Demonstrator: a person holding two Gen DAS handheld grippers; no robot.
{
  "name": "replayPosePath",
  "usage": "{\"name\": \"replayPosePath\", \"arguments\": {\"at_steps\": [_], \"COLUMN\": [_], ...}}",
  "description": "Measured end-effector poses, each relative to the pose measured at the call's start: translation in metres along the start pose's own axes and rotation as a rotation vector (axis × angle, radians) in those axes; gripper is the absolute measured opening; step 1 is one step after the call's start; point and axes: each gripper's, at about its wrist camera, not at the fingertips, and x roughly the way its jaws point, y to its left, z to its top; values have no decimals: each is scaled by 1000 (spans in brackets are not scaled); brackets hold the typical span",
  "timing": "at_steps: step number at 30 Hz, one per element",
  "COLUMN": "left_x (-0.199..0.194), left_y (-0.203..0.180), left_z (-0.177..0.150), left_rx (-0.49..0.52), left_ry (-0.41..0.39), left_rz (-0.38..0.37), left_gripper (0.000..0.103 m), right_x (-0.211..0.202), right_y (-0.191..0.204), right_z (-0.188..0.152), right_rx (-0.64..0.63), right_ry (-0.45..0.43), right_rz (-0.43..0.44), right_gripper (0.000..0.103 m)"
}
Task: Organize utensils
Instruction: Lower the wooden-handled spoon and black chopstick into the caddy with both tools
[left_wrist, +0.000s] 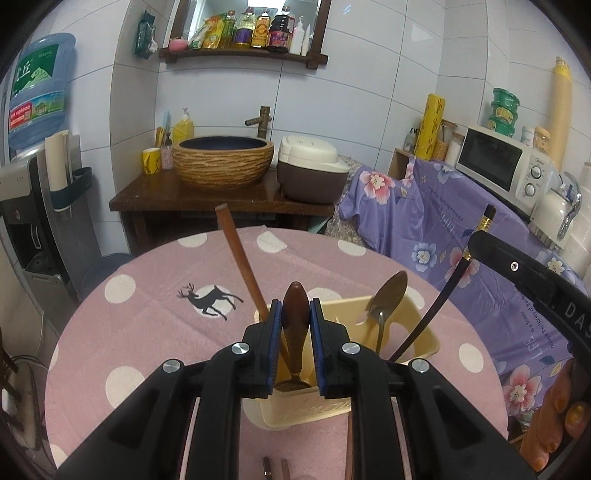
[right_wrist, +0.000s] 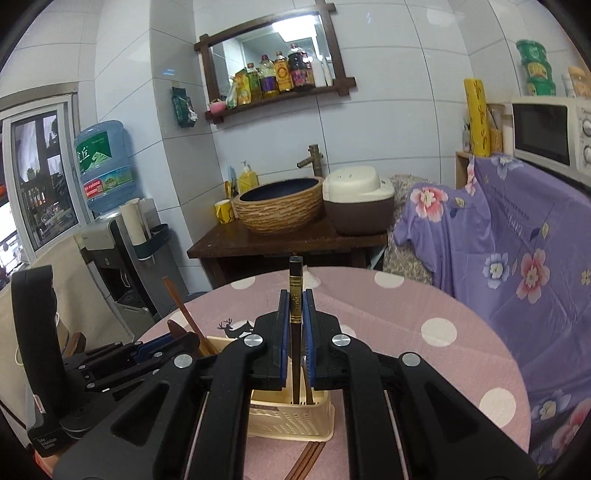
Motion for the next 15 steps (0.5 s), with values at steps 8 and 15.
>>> {"name": "replayPosePath", "arguments": {"at_steps": [8, 15], "left_x": [8, -7], "left_y": [1, -7], "left_z": [-9, -12], "left_rx": [2, 43], "left_ry": [29, -32], "left_rz": [-8, -8], "left_gripper": [16, 27], "right_x": [2, -1], "right_y": [-8, -9], "right_z": [-3, -7], "right_rx": [38, 34], "right_ry": [-16, -22], "right_rz": [-4, -15], "right_gripper": [8, 23]}}
